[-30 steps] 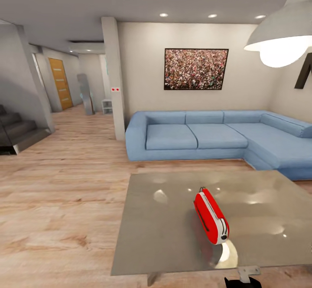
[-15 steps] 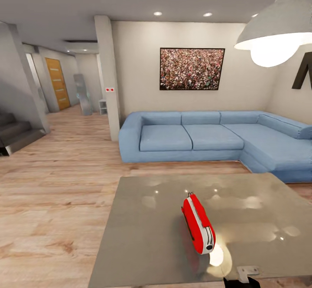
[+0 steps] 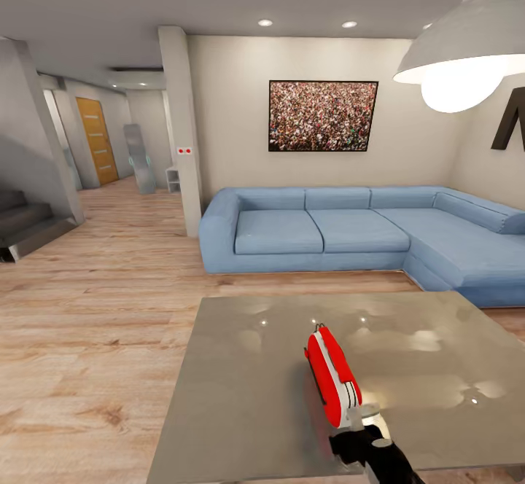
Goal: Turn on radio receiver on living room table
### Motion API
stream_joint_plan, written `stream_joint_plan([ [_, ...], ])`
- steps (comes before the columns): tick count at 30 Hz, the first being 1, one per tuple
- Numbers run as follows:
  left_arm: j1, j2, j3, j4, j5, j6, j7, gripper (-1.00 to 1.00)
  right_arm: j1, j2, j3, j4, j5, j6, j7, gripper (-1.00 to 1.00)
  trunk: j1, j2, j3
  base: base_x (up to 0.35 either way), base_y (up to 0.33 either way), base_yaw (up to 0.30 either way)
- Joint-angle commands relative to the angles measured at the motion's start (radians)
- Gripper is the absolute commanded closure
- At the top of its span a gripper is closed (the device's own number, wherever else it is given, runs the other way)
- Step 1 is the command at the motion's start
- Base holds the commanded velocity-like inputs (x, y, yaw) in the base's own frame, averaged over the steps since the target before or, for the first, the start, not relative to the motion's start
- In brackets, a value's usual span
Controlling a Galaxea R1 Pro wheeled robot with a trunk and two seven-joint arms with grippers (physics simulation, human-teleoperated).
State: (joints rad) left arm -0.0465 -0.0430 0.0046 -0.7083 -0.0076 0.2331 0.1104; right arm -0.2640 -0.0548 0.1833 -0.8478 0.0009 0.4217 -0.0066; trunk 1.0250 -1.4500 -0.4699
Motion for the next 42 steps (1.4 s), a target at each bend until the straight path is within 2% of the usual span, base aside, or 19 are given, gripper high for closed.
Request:
stream_joint_plan([
  [1, 0.000, 0.000, 0.000, 0.000, 0.000, 0.000, 0.000, -1.00, 0.000, 0.001, 0.001, -0.021, 0.000, 0.018, 0.000, -1.00, 0.000, 0.000, 0.000, 0.000, 0.000, 0.000],
  [3, 0.000, 0.000, 0.000, 0.000, 0.000, 0.000, 0.000, -1.00, 0.000, 0.003, 0.003, -0.089, -0.002, 0.069, 0.000, -1.00, 0.000, 0.000, 0.000, 0.000, 0.000, 0.000],
  [4, 0.000, 0.000, 0.000, 0.000, 0.000, 0.000, 0.000, -1.00, 0.000, 0.003, 0.003, -0.157, -0.003, 0.118, 0.000, -1.00, 0.000, 0.000, 0.000, 0.000, 0.000, 0.000],
  [9, 0.000, 0.000, 0.000, 0.000, 0.000, 0.000, 0.000, -1.00, 0.000, 0.003, 0.002, -0.271, -0.005, 0.217, 0.000, -1.00, 0.000, 0.000, 0.000, 0.000, 0.000, 0.000],
  [15, 0.000, 0.000, 0.000, 0.000, 0.000, 0.000, 0.001, -1.00, 0.000, 0.003, -0.002, -0.386, -0.004, 0.265, -0.002, -1.00, 0.000, 0.000, 0.000, 0.000, 0.000, 0.000],
  [21, 0.000, 0.000, 0.000, 0.000, 0.000, 0.000, 0.000, -1.00, -0.004, 0.000, -0.005, -0.452, -0.002, 0.271, -0.006, -1.00, 0.000, 0.000, 0.000, 0.000, 0.000, 0.000],
  [26, -0.001, 0.000, 0.000, 0.001, -0.001, 0.000, 0.000, -1.00, -0.018, -0.005, -0.058, -0.484, 0.000, 0.272, -0.007, -1.00, 0.000, 0.000, 0.000, 0.000, 0.000, 0.000],
  [29, 0.000, 0.000, 0.000, 0.001, -0.001, 0.000, 0.000, -1.00, -0.051, -0.009, -0.100, -0.488, 0.000, 0.272, -0.007, -1.00, 0.000, 0.000, 0.000, 0.000, 0.000, 0.000],
  [33, 0.000, 0.002, 0.000, 0.001, -0.002, 0.000, 0.000, -1.00, -0.120, -0.026, -0.123, -0.460, -0.005, 0.308, -0.003, -1.00, 0.000, 0.000, 0.000, 0.000, 0.000, 0.000],
  [34, 0.000, 0.004, 0.000, 0.001, -0.002, -0.001, 0.000, -1.00, -0.174, -0.031, -0.127, -0.416, -0.007, 0.349, -0.001, -1.00, 0.000, 0.000, 0.000, 0.000, 0.000, 0.000],
  [38, 0.000, 0.004, 0.000, 0.001, -0.001, -0.006, 0.000, -1.00, -0.260, -0.036, -0.129, -0.319, -0.008, 0.370, 0.001, -1.00, 0.000, 0.000, 0.000, 0.000, 0.000, 0.000],
  [42, 0.000, 0.003, -0.001, 0.014, 0.000, -0.056, 0.000, -1.00, -0.404, -0.039, -0.130, -0.113, -0.011, 0.377, 0.003, -1.00, 0.000, 0.000, 0.000, 0.000, 0.000, 0.000],
])
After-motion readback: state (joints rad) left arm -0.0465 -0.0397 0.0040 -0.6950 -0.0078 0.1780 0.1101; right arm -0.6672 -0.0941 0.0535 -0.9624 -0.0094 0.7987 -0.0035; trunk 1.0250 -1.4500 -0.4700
